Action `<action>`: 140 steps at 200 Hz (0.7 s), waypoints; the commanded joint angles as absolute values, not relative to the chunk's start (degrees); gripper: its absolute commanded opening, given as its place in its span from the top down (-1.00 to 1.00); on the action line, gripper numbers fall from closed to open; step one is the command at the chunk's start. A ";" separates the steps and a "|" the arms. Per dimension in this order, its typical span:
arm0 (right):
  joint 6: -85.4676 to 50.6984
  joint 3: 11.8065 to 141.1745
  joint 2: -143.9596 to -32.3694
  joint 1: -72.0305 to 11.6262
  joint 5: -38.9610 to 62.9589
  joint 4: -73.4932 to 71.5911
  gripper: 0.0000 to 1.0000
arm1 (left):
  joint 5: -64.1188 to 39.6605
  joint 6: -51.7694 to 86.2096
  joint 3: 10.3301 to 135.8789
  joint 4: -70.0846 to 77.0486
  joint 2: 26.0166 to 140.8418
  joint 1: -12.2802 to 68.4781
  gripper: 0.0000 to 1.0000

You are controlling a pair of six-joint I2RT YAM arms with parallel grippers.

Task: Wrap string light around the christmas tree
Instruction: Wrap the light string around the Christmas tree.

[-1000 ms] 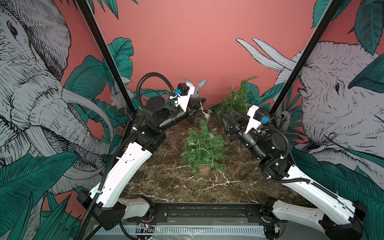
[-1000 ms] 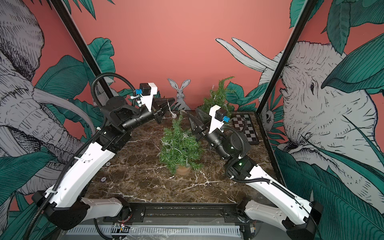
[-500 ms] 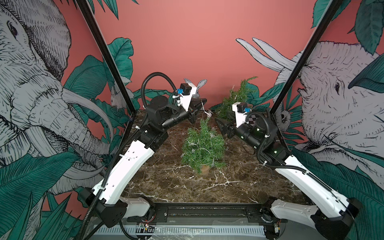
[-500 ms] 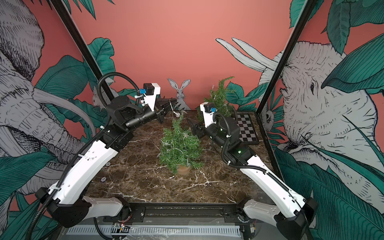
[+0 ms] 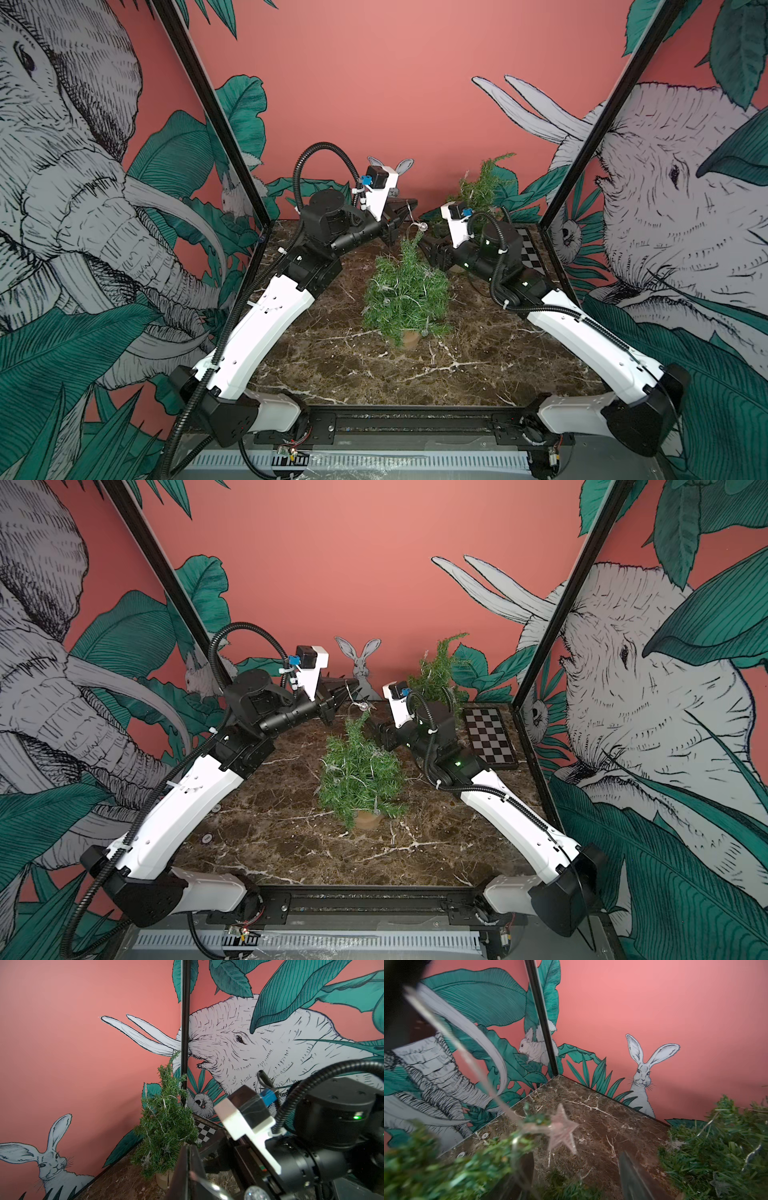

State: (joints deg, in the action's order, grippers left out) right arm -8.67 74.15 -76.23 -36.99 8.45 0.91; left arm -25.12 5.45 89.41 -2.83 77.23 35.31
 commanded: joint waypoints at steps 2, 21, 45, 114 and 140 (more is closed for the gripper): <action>-10.20 77.01 -78.20 -35.91 4.60 -3.85 -0.32 | -27.59 7.55 91.58 -1.48 76.14 35.20 1.00; -11.97 78.16 -79.90 -34.87 3.67 -4.04 -0.31 | -27.49 7.76 91.21 -1.35 75.94 35.17 1.00; -14.20 78.31 -81.34 -33.53 2.72 -5.00 -0.31 | -27.81 8.38 90.95 -0.99 75.94 35.18 1.00; -16.97 76.58 -86.05 -31.13 4.79 -9.40 -0.30 | -27.95 9.40 91.20 -0.09 76.37 35.23 1.00; -16.67 76.29 -88.18 -30.91 6.34 -12.47 -0.30 | -28.00 10.44 91.97 -0.43 76.49 35.22 1.00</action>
